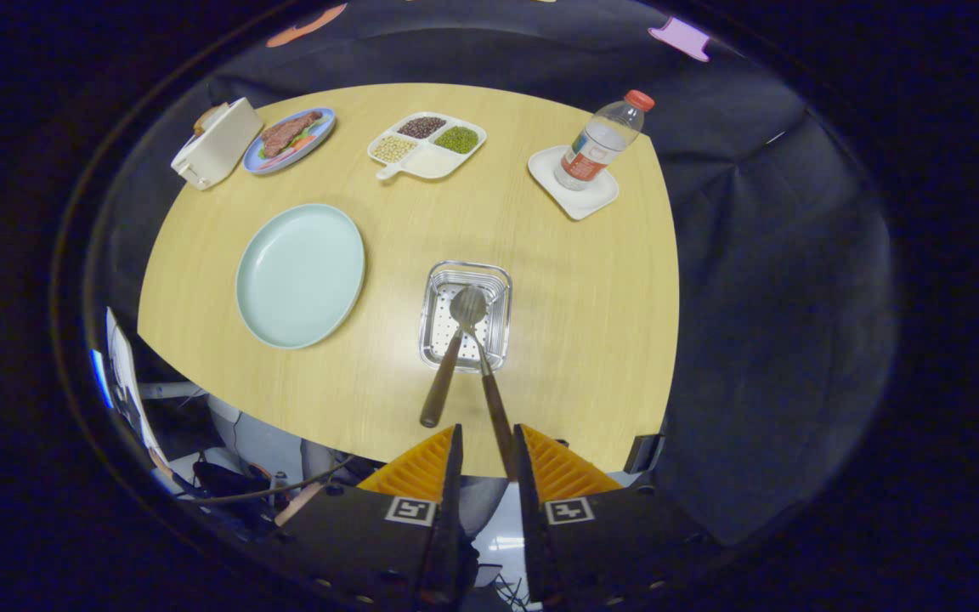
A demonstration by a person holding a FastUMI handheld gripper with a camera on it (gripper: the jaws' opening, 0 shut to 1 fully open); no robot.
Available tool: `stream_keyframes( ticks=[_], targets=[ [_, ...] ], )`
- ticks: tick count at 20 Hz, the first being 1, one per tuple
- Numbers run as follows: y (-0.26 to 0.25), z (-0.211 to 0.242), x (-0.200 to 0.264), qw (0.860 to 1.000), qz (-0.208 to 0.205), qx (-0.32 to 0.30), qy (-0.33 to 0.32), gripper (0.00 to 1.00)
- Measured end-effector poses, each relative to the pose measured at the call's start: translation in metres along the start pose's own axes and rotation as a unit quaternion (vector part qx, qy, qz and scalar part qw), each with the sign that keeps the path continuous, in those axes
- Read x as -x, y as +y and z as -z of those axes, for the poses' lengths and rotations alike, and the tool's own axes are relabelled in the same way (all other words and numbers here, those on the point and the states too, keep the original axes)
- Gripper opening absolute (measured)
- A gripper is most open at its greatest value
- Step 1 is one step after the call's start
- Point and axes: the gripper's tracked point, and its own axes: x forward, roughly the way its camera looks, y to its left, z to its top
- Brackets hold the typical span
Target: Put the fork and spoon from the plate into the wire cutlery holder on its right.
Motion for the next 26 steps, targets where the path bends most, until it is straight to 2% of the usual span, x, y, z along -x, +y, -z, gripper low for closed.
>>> stream_keyframes(
  ticks=[2,3,4,5,6,11,14,17,20,24,26],
  targets=[
    [0.003,-0.005,0.003,1.000,-0.008,-0.005,-0.015,0.74],
    [0.004,-0.008,0.005,1.000,-0.012,-0.010,-0.023,0.85],
    [0.003,-0.010,0.009,0.999,-0.015,-0.014,-0.030,0.86],
    [0.005,-0.011,0.012,0.999,-0.020,-0.019,-0.038,0.93],
    [0.006,-0.013,0.015,0.998,-0.025,-0.023,-0.047,0.96],
    [0.019,-0.022,0.036,0.989,-0.065,-0.058,-0.116,0.97],
    [0.014,-0.028,0.067,0.976,-0.059,-0.062,-0.199,0.97],
    [0.013,-0.039,0.116,0.938,-0.053,-0.062,-0.338,0.97],
    [0.024,-0.034,0.159,0.882,-0.086,-0.100,-0.452,0.96],
    [0.027,-0.012,0.189,0.818,-0.086,-0.111,-0.558,0.94],
    [0.026,-0.002,0.201,0.786,-0.065,-0.106,-0.605,0.94]
  ],
)
